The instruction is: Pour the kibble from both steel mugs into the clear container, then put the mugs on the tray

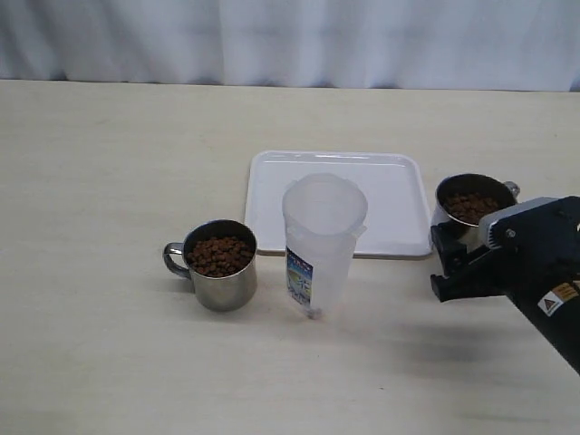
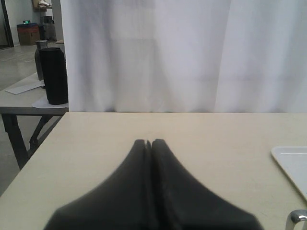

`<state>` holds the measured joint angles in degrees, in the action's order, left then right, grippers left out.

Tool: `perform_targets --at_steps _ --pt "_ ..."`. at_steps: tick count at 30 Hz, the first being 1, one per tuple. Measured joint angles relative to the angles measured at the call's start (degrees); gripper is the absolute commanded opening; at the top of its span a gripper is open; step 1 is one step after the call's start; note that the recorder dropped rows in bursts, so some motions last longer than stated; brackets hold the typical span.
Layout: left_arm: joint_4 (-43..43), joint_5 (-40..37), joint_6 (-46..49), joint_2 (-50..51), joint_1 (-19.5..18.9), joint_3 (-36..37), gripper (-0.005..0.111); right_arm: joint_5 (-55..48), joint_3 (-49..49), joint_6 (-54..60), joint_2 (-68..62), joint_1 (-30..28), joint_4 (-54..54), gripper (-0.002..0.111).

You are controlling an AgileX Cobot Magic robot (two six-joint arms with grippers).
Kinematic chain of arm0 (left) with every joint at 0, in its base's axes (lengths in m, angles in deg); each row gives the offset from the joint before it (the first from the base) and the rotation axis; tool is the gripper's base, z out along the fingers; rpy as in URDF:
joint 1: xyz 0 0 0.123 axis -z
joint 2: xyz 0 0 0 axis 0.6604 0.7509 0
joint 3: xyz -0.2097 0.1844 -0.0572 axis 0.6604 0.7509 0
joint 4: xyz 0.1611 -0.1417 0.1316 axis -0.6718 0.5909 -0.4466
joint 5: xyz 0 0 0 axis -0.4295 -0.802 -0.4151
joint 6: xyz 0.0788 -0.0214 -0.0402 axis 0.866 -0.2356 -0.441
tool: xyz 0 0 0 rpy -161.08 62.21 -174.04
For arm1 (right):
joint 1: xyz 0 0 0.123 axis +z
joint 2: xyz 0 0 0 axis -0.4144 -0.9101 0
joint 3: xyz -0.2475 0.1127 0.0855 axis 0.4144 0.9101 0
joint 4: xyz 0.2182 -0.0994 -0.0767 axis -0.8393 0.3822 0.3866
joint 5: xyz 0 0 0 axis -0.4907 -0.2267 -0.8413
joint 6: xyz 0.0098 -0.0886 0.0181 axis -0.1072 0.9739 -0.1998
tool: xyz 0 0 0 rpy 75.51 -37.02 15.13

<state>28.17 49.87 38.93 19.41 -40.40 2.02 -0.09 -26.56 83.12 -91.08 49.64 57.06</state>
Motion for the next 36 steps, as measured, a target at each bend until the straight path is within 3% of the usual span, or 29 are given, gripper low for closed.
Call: perform_targets --at_steps 10,21,26,36 --pt "0.0 0.0 0.0 0.0 0.0 0.0 0.0 -1.7 1.3 0.6 13.1 0.0 4.8 0.004" --pt "0.0 0.0 0.0 0.0 0.0 0.0 0.0 -16.0 1.5 -2.1 23.3 0.0 19.9 0.004" --pt "0.0 0.0 0.0 0.0 0.0 0.0 0.0 -19.4 2.1 -4.0 20.7 0.0 25.8 0.004" --pt "0.0 0.0 0.0 0.0 0.0 0.0 0.0 -17.4 -1.5 -4.5 2.5 0.0 29.0 0.004"
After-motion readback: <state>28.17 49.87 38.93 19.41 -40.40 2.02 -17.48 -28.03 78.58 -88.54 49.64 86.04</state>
